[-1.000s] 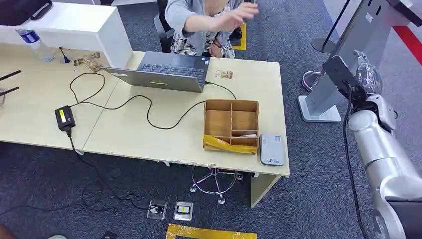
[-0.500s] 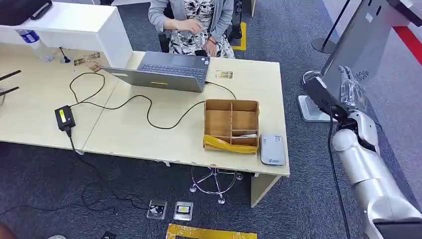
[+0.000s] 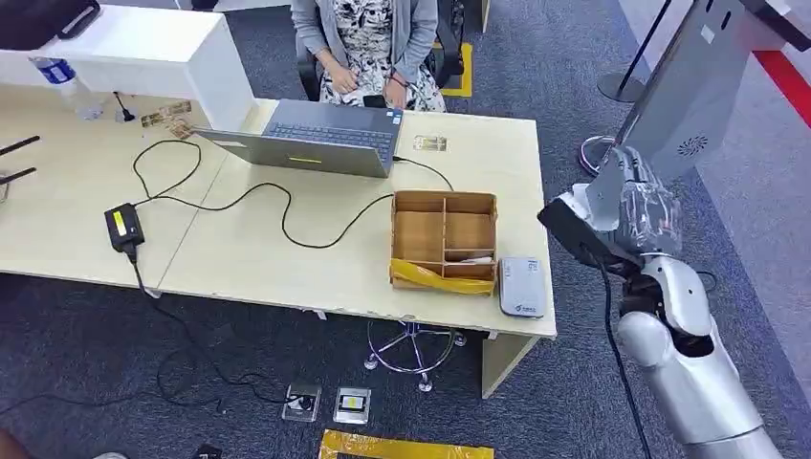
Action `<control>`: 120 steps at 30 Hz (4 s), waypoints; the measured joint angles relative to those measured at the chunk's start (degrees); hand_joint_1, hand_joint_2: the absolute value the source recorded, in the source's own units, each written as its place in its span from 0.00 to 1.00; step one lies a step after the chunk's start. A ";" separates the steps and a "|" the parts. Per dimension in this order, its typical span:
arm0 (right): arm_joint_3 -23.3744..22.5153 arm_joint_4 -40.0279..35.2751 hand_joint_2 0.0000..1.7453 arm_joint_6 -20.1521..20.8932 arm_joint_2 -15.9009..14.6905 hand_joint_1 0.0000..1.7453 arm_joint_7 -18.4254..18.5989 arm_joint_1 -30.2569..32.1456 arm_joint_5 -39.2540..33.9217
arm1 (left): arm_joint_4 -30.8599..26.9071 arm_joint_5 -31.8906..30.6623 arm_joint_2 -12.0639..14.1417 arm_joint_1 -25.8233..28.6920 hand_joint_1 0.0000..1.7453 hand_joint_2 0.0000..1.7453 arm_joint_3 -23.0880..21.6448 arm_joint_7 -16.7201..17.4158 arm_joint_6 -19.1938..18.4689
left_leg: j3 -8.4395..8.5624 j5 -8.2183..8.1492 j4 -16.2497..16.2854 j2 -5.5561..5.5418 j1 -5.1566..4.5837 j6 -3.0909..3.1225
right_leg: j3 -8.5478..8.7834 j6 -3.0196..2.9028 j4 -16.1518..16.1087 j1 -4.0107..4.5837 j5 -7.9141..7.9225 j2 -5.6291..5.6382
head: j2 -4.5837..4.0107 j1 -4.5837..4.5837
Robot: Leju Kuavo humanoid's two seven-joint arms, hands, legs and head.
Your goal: Pass the card to the sensor for recognition and then transmit it.
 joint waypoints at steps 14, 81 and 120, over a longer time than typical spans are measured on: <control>8.44 -11.77 1.00 2.29 -1.18 0.00 4.35 7.27 3.57 | -0.02 -0.61 -0.15 -0.03 0.00 0.00 0.00 0.15 0.28 | -0.03 0.00 0.00 0.00 0.00 0.00 | -0.01 0.00 0.00 0.00 0.00 0.00 | 0.00 -0.04; 13.97 16.22 1.00 -3.74 17.05 0.00 0.61 2.93 12.22 | 0.02 3.85 2.23 -0.25 0.00 0.00 2.69 0.79 -2.40 | -0.06 0.01 -0.03 -0.01 0.05 -0.01 | -0.01 -0.04 0.03 0.05 -0.03 -0.01 | 0.00 0.00; 10.88 33.47 1.00 -6.52 25.00 0.00 -0.72 -4.37 13.44 | 0.02 1.01 2.19 0.03 0.00 0.00 3.50 -0.09 -3.39 | -0.06 0.02 -0.02 0.00 0.07 -0.04 | -0.03 -0.04 0.03 0.07 -0.03 0.02 | 0.00 -0.02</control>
